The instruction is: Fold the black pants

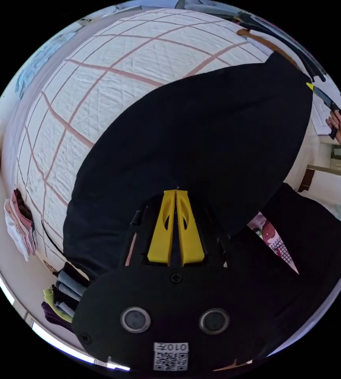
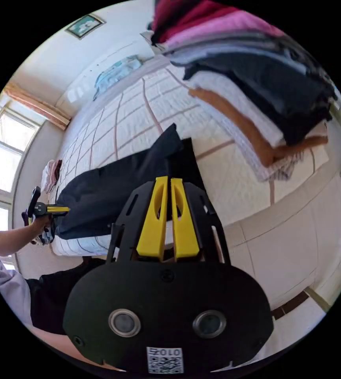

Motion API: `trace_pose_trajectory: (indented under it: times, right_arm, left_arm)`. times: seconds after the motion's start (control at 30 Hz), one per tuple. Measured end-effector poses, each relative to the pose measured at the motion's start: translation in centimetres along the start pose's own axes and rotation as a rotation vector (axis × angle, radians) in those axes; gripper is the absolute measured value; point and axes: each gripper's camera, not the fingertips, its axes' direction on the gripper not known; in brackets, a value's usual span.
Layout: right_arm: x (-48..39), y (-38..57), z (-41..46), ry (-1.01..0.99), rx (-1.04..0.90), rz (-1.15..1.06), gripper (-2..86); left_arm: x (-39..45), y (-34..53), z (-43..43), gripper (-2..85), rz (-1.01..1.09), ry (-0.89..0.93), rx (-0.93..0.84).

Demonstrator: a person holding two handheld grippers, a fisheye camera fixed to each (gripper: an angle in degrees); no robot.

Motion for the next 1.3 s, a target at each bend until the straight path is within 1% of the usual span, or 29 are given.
trace_pose_trajectory:
  times: [0.07, 0.13, 0.2, 0.23, 0.3, 0.37, 0.43, 0.47, 0.5, 0.57, 0.67, 0.73, 0.83, 0.97, 1.17, 1.3]
  right_arm:
    - [1.1, 0.6, 1.7, 0.018, -0.049, 0.012, 3.5]
    - [1.9, 1.1, 2.2, 0.005, -0.014, 0.04, 3.5]
    - [2.9, 1.6, 2.2, -0.051, 0.022, 0.08, 3.5]
    - [2.8, 1.5, 1.8, -0.058, 0.043, 0.072, 3.5]
    - [1.6, 1.4, -0.7, -0.101, 0.177, -0.031, 3.5]
    - [1.3, 1.8, -1.6, -0.084, 0.217, -0.076, 3.5]
    - [2.4, 2.2, 0.1, -0.047, 0.112, -0.031, 3.6]
    - [3.4, 2.7, 1.7, -0.041, 0.031, 0.017, 3.9]
    - [4.5, 3.2, 2.9, -0.054, 0.004, 0.077, 4.4]
    - [5.7, 3.5, 3.1, -0.087, 0.014, 0.16, 5.9]
    - [5.4, 4.4, 0.8, 0.04, 0.158, 0.215, 7.7]
    - [5.1, 4.6, 0.4, 0.046, 0.178, 0.22, 9.4]
    - [3.4, 3.7, 1.6, 0.081, 0.091, 0.141, 11.9]
    - [2.9, 2.5, 4.0, 0.111, 0.015, 0.177, 13.3]
    - [0.7, 1.6, 4.8, 0.194, 0.011, 0.31, 11.9]
    - [-2.3, 0.5, 5.7, 0.307, -0.037, 0.261, 9.5]
  left_arm:
    - [0.6, -0.8, 1.2, -0.2, -0.022, 0.001, -0.067]
    - [0.9, -1.1, 1.2, -0.2, -0.028, -0.016, -0.081]
    - [0.9, -1.4, 1.1, -0.2, -0.039, -0.016, -0.092]
    - [0.7, -1.5, 1.1, -0.2, -0.044, -0.01, -0.097]
    - [0.4, -1.5, 1.0, -0.2, -0.061, 0.006, -0.097]
    - [-0.1, -1.3, 0.9, -0.2, -0.102, 0.032, -0.093]
    - [-0.4, -1.2, 1.0, -0.2, -0.134, 0.043, -0.089]
    - [-0.5, -1.1, 1.1, -0.2, -0.151, 0.045, -0.088]
    - [-0.5, -1.1, 1.1, -0.2, -0.156, 0.044, -0.088]
    - [-0.6, -1.0, 0.9, -0.2, -0.159, 0.036, -0.089]
    - [-0.5, -0.4, 0.2, -0.2, -0.147, 0.027, -0.059]
    - [-0.4, 0.3, -0.5, -0.2, -0.148, 0.016, -0.026]
    - [-0.2, 1.3, -1.3, -0.2, -0.15, 0.033, 0.032]
    - [0.4, 2.3, -1.5, -0.1, -0.144, 0.056, 0.061]
    - [0.0, 3.8, -0.2, -0.1, -0.144, 0.08, 0.082]
    - [-1.4, 4.8, 0.9, -0.2, -0.176, 0.111, 0.096]
